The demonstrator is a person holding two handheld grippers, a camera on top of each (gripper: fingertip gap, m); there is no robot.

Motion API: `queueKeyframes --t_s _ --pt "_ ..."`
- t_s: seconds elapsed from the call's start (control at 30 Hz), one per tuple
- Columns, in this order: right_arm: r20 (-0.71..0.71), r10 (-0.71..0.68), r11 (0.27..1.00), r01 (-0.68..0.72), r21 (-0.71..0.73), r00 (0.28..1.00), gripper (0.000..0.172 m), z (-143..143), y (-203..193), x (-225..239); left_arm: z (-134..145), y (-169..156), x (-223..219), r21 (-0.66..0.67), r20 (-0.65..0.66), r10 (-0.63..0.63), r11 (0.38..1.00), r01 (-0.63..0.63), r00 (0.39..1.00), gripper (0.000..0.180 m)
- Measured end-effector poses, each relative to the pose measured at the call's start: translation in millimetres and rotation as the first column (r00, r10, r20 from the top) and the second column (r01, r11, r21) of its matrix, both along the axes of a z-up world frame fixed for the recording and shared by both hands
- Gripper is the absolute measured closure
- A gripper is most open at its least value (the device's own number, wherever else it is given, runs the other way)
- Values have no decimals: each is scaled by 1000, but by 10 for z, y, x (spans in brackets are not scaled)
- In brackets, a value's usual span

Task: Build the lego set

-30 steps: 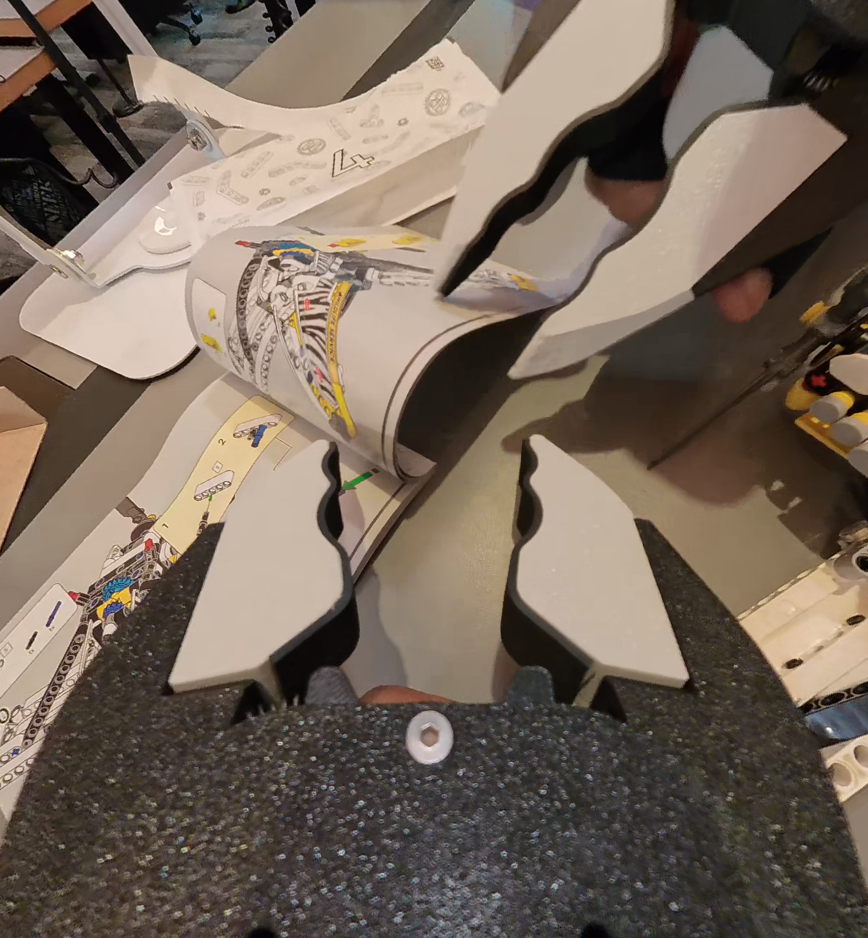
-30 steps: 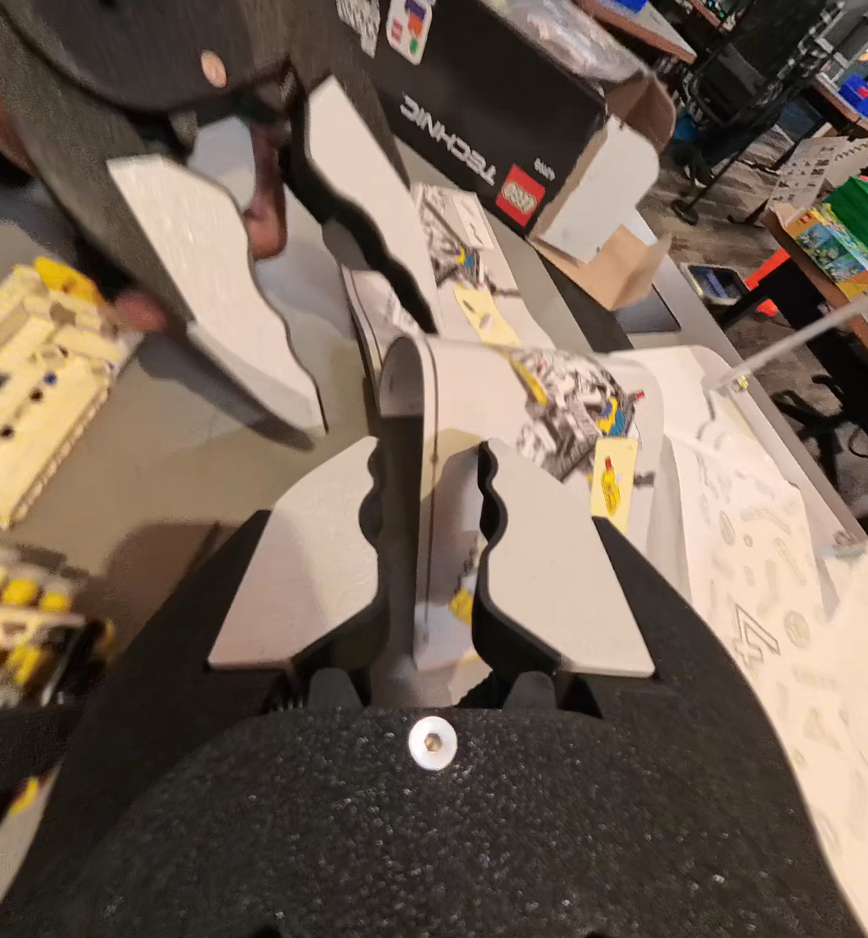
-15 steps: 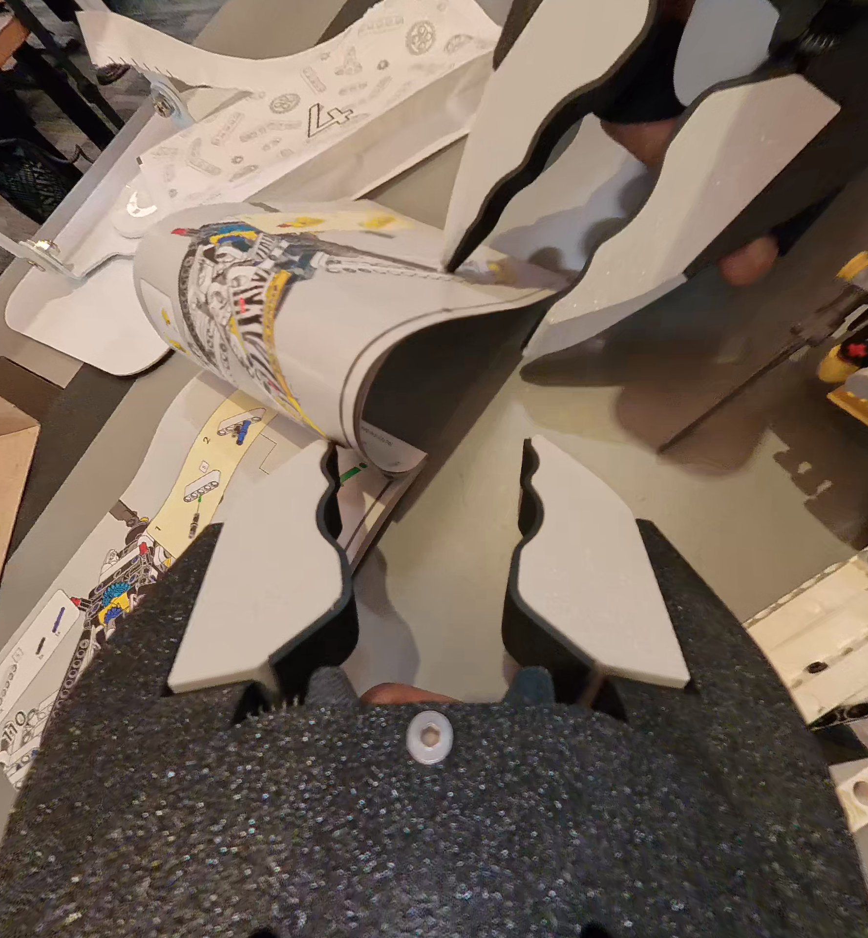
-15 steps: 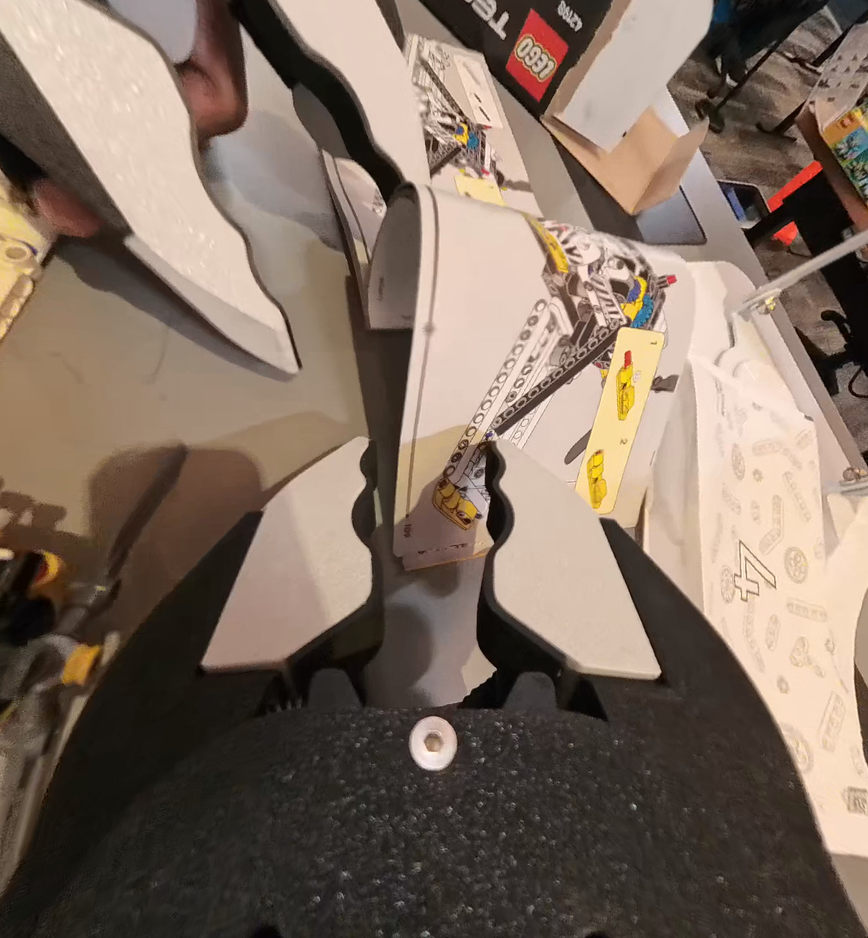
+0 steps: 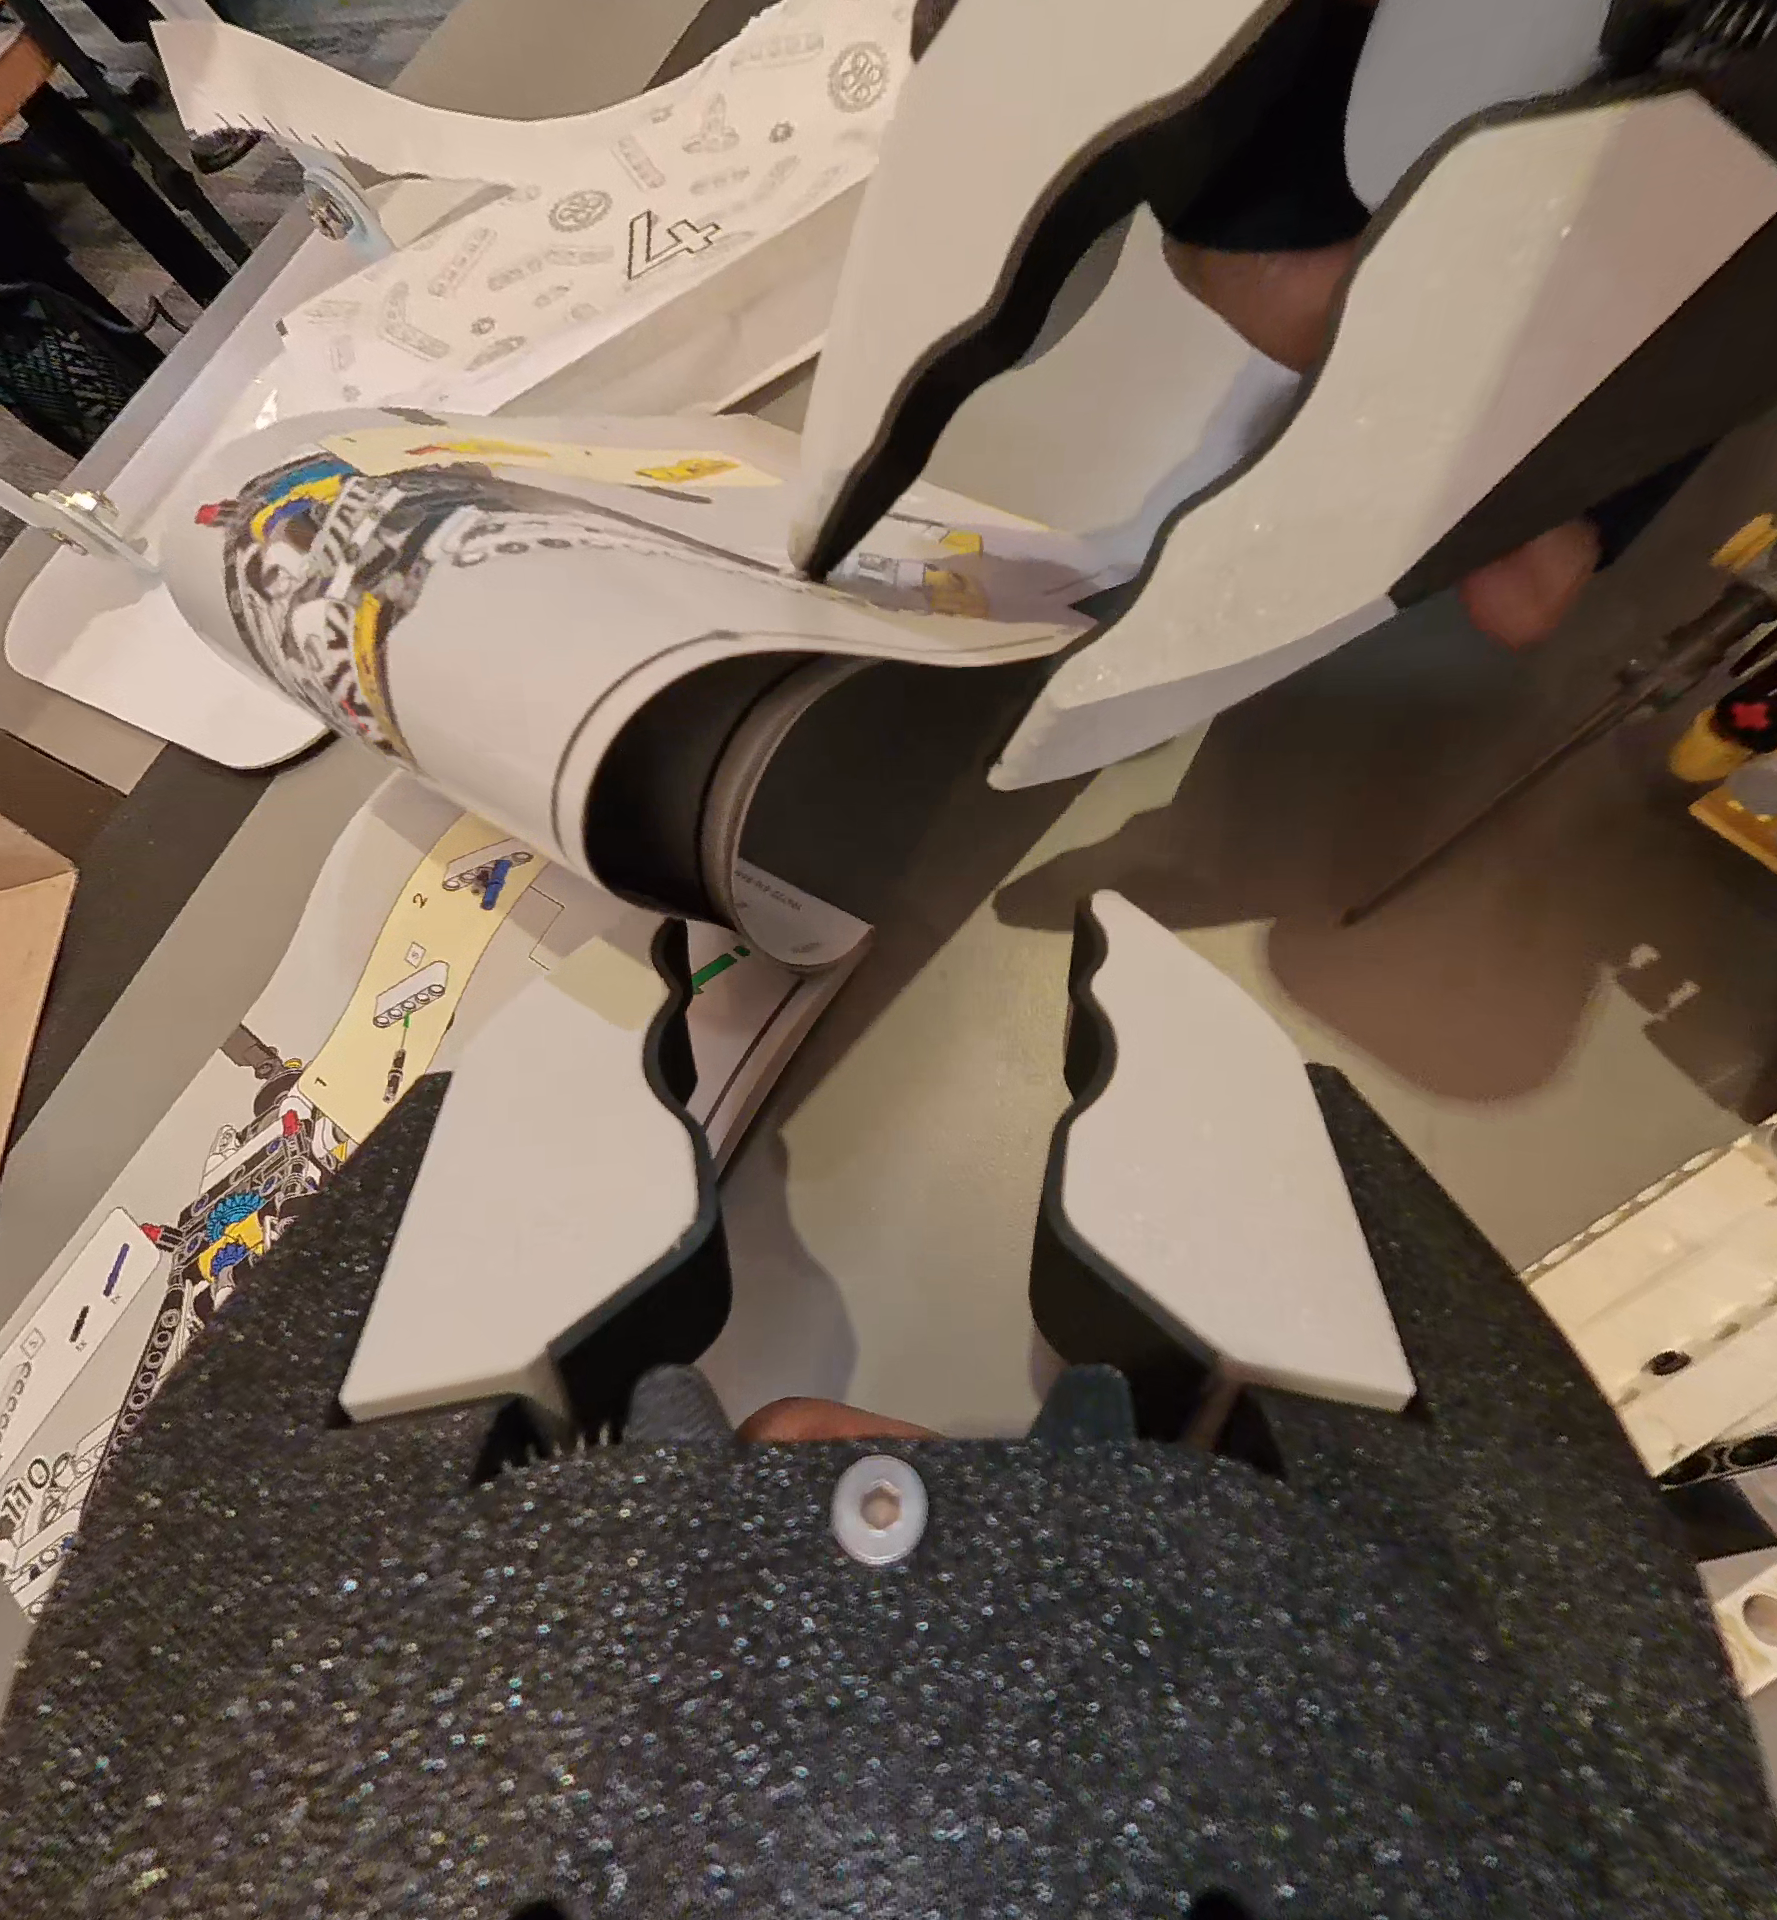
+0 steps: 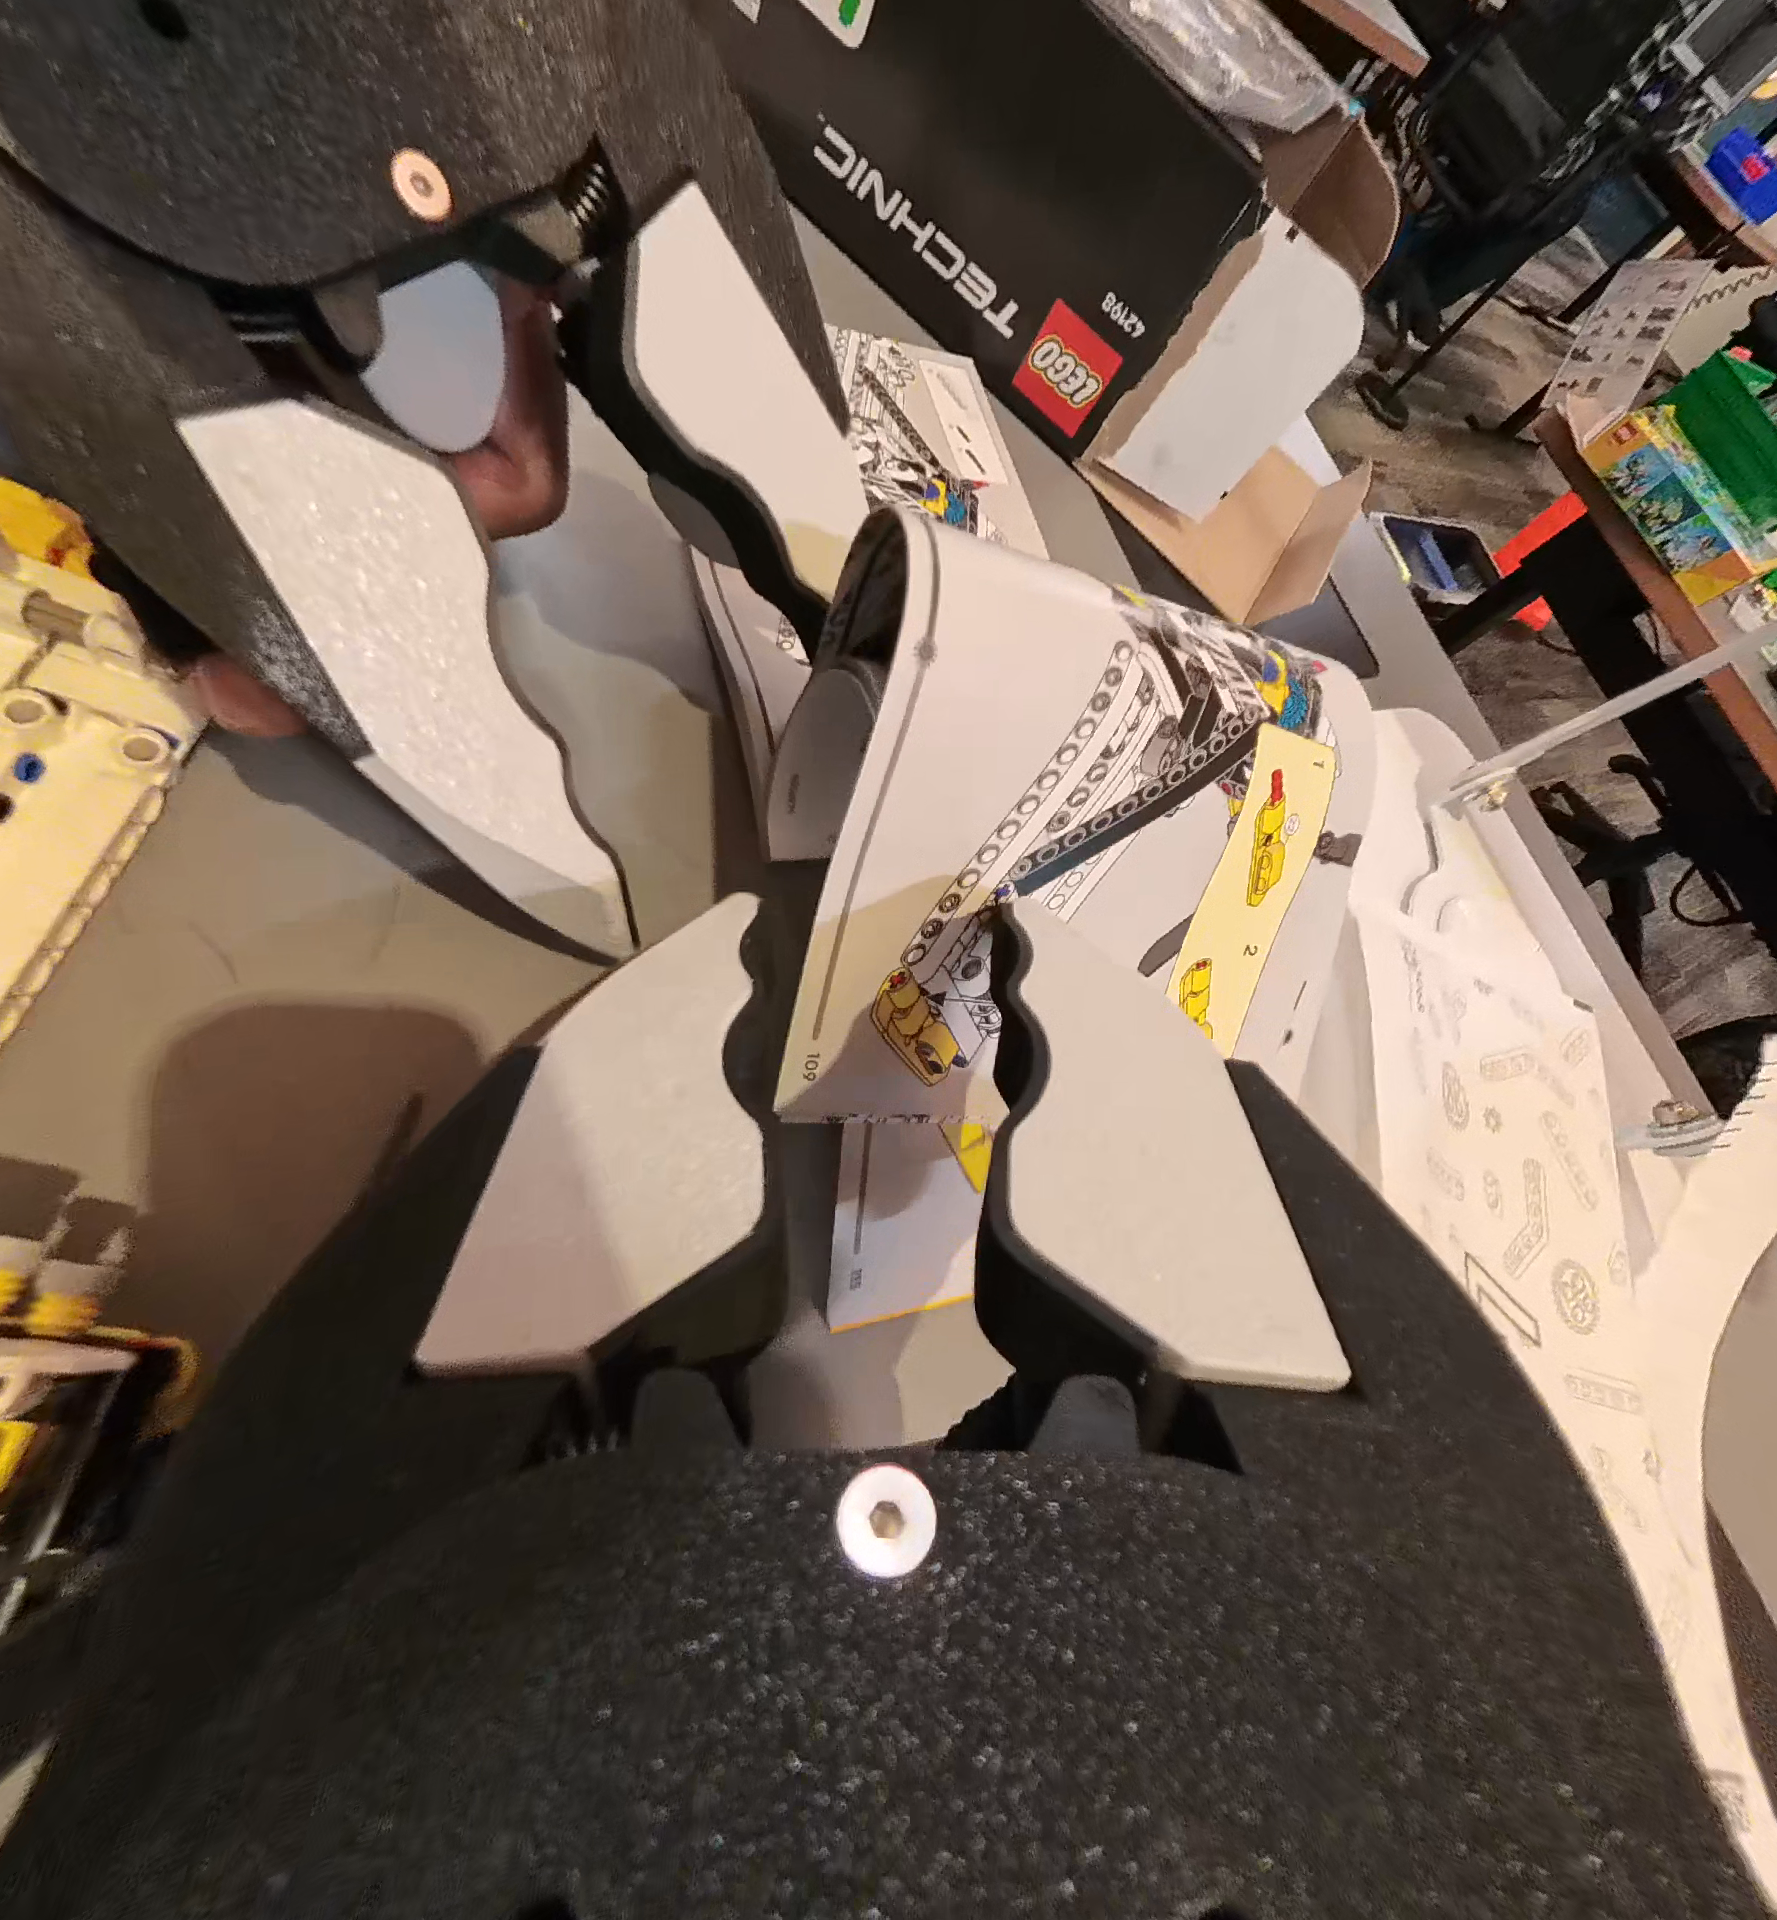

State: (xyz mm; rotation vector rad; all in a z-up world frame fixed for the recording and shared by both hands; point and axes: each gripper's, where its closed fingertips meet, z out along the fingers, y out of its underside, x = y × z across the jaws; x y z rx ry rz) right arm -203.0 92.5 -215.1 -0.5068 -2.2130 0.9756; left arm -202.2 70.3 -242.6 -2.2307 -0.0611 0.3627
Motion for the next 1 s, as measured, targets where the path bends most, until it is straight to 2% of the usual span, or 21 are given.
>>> queueKeyframes --t_s 0.4,0.7,0.87,1.0 --pt "-39 23 1000 -23 4 999 132 104 -59 11 27 0 11 19 -7 -9 1000 9 1000 110" --pt "-13 31 999 -30 18 999 132 43 -8 2 270 -56 -35 202 47 -3 979 -7 999 110" --pt "9 13 1000 -13 24 1000 132 31 116 25 236 -54 -69 178 47 8 984 -17 999 110" --pt "89 -16 1000 16 -2 996 126 -66 195 4 172 5 -73 127 36 7 992 -12 999 110"
